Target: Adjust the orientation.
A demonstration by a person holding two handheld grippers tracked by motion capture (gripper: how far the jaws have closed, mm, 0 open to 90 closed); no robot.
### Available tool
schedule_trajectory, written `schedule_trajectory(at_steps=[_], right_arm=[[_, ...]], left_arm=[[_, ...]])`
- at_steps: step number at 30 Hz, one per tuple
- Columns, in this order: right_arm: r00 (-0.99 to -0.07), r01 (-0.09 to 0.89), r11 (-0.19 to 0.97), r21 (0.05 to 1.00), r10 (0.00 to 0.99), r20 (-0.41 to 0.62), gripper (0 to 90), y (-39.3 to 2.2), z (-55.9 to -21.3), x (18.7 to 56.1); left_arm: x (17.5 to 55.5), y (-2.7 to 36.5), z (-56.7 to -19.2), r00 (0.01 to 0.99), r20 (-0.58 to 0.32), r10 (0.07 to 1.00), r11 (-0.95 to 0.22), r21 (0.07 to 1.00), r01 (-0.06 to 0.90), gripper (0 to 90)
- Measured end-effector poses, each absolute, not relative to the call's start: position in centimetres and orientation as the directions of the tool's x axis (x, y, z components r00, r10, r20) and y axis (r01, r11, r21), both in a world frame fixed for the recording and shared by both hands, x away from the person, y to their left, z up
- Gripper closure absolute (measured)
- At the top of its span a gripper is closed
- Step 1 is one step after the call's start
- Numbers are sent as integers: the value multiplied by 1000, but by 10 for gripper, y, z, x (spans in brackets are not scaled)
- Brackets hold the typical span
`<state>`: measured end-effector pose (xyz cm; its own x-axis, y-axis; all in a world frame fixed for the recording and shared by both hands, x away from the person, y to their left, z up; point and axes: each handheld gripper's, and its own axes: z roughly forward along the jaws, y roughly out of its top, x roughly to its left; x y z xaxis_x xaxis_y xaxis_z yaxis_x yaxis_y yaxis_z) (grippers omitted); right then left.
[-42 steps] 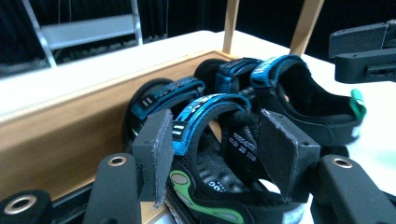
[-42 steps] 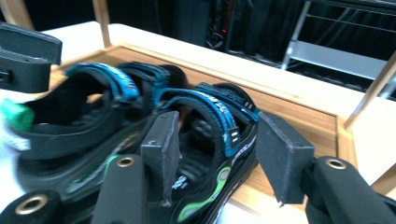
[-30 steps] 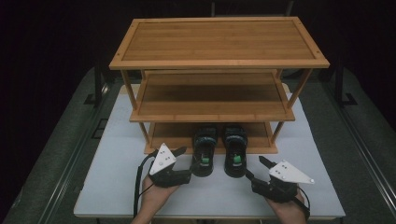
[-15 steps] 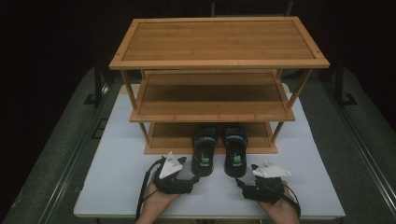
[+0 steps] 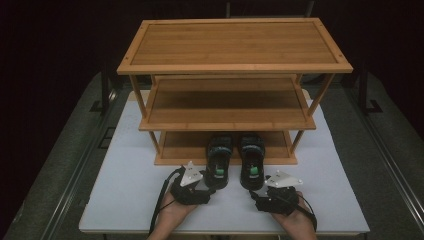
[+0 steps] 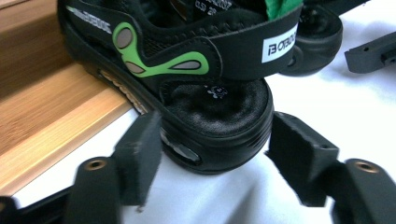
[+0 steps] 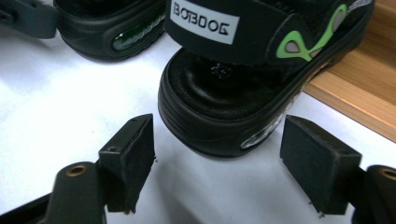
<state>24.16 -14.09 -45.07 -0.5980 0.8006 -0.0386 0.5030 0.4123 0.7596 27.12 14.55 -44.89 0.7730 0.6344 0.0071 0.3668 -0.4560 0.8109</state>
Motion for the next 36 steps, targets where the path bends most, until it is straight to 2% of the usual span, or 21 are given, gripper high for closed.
schedule_trajectory(at_steps=[3,10,16,29,36], right_arm=[[-596,507,428,748,801,-55,306,-139,-453,244],[-605,493,445,748,793,-74,316,-139,-452,246],[-622,496,426,757,782,-33,323,-145,-444,250],[-672,441,452,775,739,-48,355,-148,-428,267],[-674,429,486,761,734,-89,362,-140,-430,275]], left_arm=[[272,147,-448,775,-4,632,-449,813,370,366],[275,146,-447,775,-21,631,-431,821,373,367],[281,144,-446,774,-43,631,-414,826,383,369],[291,137,-439,762,-99,640,-343,850,399,370],[298,129,-438,758,-84,647,-356,846,397,376]])
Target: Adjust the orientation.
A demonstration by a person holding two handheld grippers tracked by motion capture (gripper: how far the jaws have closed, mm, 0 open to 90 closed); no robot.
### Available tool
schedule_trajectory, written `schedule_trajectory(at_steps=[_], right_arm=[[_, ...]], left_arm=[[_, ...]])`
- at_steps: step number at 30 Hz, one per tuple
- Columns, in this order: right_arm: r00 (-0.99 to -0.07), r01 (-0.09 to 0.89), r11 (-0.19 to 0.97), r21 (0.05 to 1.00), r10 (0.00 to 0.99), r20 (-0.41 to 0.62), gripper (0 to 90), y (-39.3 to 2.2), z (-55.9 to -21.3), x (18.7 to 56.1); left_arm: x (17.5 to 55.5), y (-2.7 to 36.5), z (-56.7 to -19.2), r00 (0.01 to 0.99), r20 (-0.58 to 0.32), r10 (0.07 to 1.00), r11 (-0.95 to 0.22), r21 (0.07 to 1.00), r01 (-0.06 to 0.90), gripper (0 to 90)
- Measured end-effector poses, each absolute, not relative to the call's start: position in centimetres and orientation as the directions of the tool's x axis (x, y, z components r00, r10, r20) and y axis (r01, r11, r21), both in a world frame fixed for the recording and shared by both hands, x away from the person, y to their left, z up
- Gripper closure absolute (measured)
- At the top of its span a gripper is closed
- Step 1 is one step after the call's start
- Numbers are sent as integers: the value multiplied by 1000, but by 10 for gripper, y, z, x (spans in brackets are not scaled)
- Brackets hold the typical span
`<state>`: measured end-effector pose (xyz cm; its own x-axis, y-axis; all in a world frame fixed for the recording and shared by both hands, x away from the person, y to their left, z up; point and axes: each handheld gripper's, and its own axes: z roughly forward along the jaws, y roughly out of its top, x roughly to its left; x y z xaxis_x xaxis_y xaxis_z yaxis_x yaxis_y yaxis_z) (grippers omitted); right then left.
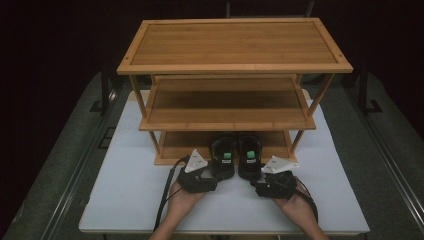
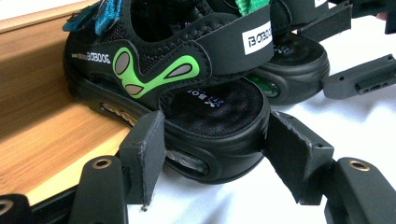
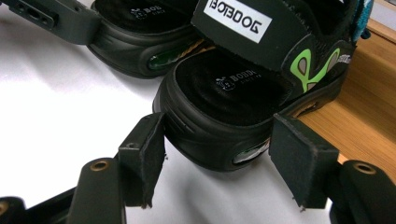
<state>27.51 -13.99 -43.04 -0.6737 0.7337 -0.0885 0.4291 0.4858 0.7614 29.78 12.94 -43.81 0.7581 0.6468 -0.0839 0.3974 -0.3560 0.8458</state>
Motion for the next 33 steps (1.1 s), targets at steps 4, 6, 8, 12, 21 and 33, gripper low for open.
schedule_trajectory(at_steps=[4,6,8,12,21,33], right_arm=[[-671,427,477,768,737,-85,369,-137,-431,279],[-670,426,477,769,738,-86,372,-135,-431,281],[-665,427,476,769,741,-89,373,-134,-431,282],[-657,428,469,773,748,-90,373,-134,-432,284],[-623,451,421,787,780,-61,349,-135,-436,278],[-542,458,359,813,838,-65,799,-131,-437,251]], left_arm=[[302,128,-438,757,-85,648,-352,848,396,384],[304,127,-438,756,-82,650,-355,846,397,386],[305,127,-439,755,-82,650,-352,848,396,387],[307,127,-440,752,-81,654,-346,852,393,387],[297,127,-434,751,-51,658,-373,844,384,404],[275,120,-433,760,-23,650,-399,841,366,790]])
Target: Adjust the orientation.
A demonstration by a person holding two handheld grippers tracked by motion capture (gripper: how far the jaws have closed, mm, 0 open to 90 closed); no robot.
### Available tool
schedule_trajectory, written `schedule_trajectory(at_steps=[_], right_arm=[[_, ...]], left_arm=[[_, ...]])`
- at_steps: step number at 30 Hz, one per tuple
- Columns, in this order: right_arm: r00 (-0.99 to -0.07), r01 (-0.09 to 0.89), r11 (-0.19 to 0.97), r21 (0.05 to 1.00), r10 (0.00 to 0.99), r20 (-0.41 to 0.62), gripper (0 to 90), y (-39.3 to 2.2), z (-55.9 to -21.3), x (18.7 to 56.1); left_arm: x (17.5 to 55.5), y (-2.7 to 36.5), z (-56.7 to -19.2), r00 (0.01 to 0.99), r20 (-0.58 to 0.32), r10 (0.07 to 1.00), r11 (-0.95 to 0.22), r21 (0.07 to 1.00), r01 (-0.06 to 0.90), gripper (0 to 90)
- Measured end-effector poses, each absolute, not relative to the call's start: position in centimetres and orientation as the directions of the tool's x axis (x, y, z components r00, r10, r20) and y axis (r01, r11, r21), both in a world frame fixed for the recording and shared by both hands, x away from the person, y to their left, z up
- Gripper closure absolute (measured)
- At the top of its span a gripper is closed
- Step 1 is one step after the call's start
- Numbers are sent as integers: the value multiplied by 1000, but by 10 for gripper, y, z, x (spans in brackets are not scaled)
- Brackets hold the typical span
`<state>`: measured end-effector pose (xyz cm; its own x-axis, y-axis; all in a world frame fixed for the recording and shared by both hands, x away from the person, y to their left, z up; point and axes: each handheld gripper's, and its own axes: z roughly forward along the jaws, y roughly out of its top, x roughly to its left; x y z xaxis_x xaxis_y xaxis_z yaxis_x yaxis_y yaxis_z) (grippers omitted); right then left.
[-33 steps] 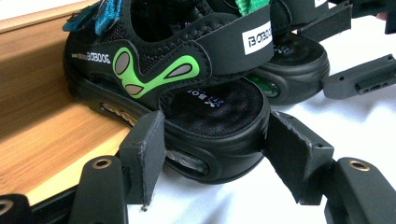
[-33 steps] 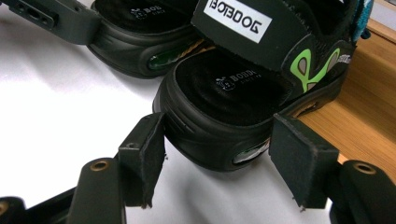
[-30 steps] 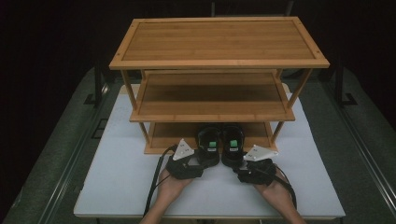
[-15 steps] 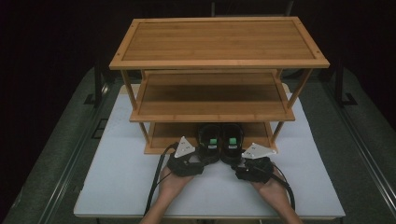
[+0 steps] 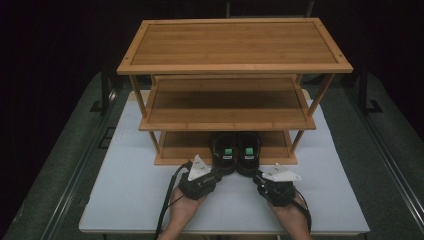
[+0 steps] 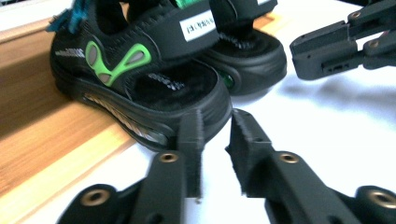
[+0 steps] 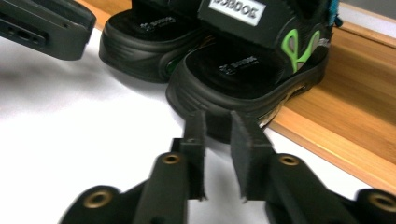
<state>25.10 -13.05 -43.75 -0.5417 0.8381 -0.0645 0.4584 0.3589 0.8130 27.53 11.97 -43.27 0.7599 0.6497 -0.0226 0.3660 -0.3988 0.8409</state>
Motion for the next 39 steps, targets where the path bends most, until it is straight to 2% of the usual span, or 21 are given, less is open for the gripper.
schedule_trajectory(at_steps=[10,39], right_arm=[[-523,451,360,817,848,-85,897,-127,-439,254],[-454,448,355,821,881,-133,899,-111,-444,286]], left_arm=[[282,116,-435,740,10,673,-414,834,365,897],[313,112,-441,682,25,731,-388,837,385,897]])
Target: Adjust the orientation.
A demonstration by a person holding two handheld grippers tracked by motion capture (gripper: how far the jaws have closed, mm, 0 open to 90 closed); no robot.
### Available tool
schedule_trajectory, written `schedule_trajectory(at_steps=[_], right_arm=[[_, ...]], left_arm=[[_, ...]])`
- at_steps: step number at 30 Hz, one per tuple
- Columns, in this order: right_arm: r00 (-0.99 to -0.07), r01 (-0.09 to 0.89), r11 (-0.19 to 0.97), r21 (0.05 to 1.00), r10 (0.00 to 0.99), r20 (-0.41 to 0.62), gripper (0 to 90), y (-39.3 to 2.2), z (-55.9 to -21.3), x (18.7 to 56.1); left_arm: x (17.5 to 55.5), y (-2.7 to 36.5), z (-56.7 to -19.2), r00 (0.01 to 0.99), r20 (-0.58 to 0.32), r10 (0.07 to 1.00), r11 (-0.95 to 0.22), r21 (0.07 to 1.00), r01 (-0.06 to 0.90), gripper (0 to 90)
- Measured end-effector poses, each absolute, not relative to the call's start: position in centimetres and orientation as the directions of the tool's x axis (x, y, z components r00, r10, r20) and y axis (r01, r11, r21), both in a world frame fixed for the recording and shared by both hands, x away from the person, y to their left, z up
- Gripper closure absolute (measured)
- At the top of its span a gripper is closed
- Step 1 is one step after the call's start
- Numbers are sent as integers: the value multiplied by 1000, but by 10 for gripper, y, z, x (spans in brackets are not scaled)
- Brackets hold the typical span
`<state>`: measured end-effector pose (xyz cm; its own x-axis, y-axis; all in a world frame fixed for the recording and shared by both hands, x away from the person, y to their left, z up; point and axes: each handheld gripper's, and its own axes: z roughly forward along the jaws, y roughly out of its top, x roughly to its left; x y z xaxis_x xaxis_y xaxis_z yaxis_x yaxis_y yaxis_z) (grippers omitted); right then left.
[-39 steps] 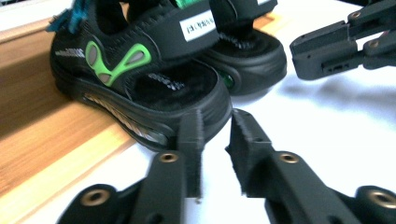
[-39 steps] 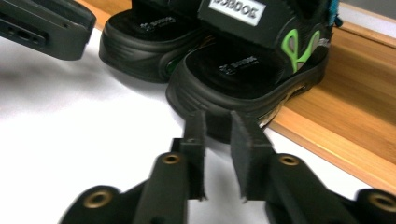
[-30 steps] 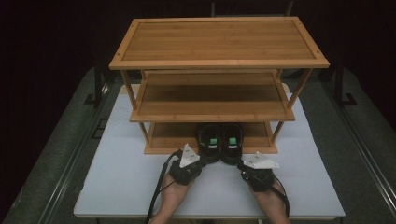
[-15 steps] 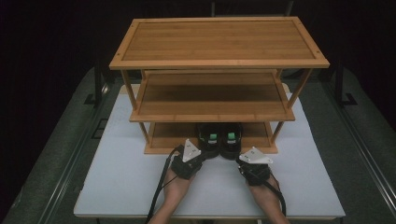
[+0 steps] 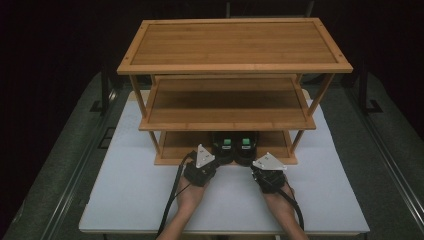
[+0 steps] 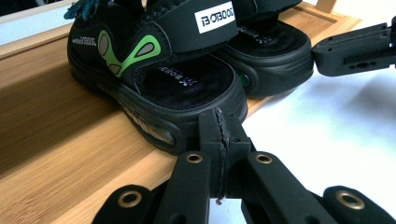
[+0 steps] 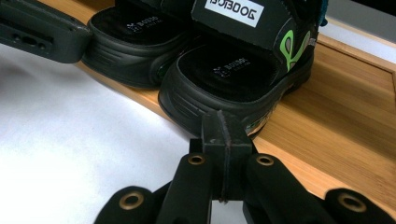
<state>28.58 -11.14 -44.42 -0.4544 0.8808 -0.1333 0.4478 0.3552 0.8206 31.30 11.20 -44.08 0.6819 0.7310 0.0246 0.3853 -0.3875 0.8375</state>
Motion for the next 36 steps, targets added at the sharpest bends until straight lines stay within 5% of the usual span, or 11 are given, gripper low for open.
schedule_trajectory(at_steps=[23,36], right_arm=[[-461,458,341,821,881,-108,895,-114,-446,292],[-533,467,314,827,846,-21,697,-132,-437,280]], left_arm=[[316,114,-436,688,-1,726,-380,833,403,818],[304,129,-427,715,-9,699,-385,838,386,725]])
